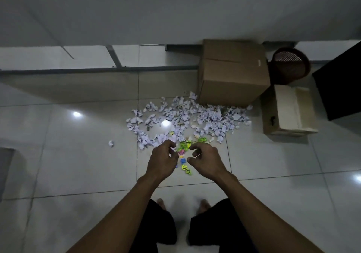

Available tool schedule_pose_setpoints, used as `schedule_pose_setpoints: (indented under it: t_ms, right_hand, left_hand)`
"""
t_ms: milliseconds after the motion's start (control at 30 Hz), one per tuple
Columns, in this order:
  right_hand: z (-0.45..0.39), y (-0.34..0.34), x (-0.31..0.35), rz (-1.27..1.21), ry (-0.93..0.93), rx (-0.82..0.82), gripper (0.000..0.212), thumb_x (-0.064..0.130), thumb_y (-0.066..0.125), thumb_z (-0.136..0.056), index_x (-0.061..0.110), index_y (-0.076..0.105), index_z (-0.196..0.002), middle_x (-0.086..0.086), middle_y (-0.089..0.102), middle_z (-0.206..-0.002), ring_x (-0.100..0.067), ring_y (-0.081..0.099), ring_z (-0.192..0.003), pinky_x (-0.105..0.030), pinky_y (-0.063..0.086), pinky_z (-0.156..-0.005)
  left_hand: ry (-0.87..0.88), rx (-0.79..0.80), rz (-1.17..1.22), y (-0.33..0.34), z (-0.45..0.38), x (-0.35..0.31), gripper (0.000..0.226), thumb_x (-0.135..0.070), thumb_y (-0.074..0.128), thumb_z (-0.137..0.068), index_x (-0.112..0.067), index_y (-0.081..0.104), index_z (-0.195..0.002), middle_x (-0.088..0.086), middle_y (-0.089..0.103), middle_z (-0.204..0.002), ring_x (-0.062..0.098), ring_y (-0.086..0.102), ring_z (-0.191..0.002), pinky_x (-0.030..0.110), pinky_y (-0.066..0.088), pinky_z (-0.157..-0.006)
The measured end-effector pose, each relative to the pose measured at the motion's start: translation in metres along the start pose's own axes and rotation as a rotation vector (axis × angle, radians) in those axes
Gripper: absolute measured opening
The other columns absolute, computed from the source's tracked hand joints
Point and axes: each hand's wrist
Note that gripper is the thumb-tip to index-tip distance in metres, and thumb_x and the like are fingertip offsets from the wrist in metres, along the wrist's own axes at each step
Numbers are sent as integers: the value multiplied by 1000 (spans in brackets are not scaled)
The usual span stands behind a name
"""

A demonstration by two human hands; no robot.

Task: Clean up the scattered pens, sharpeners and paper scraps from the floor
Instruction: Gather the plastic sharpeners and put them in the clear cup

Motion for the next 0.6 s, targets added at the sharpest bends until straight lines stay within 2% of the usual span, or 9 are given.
schedule_pose_setpoints:
  t_ms: [233,367,500,600]
  right_hand:
    - [-108,117,-130,21,50,29,33,26,74,-76,21,67,-108,2,65,-91,-17,64,-84,-25,49,-75]
    - [-161,194,-204,42,100,50,33,23,71,-77,19,67,-110,-3,69,-102,-19,64,-94,-23,44,-73]
    - [-201,261,-266,114,125,15,32,17,66,-80,18,63,-112,-3,62,-116,-22,58,-110,-29,47,-87]
    - [-213,285,-295,120,126,-44,30,14,63,-81,17,59,-111,-5,56,-117,-24,51,-114,-31,42,-85]
  left_hand:
    - [-57,-30,-28,118,-96,129,13,-12,58,-85,-12,65,-97,1,64,-84,19,60,-79,31,50,-72]
    - [-93,-22,-79,184,-143,213,14,-11,57,-84,-15,65,-95,5,68,-92,23,63,-86,36,53,-75]
    - [-137,-18,-133,242,-182,275,16,-13,60,-83,-15,65,-98,6,67,-97,23,62,-89,30,48,-72]
    - [-163,-35,-133,273,-199,303,19,-21,62,-82,-18,61,-101,7,64,-102,25,59,-95,33,48,-76]
Point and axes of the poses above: each hand's wrist, its own z-axis away from the middle knuckle, its own y-axis out of the palm, x = y × z
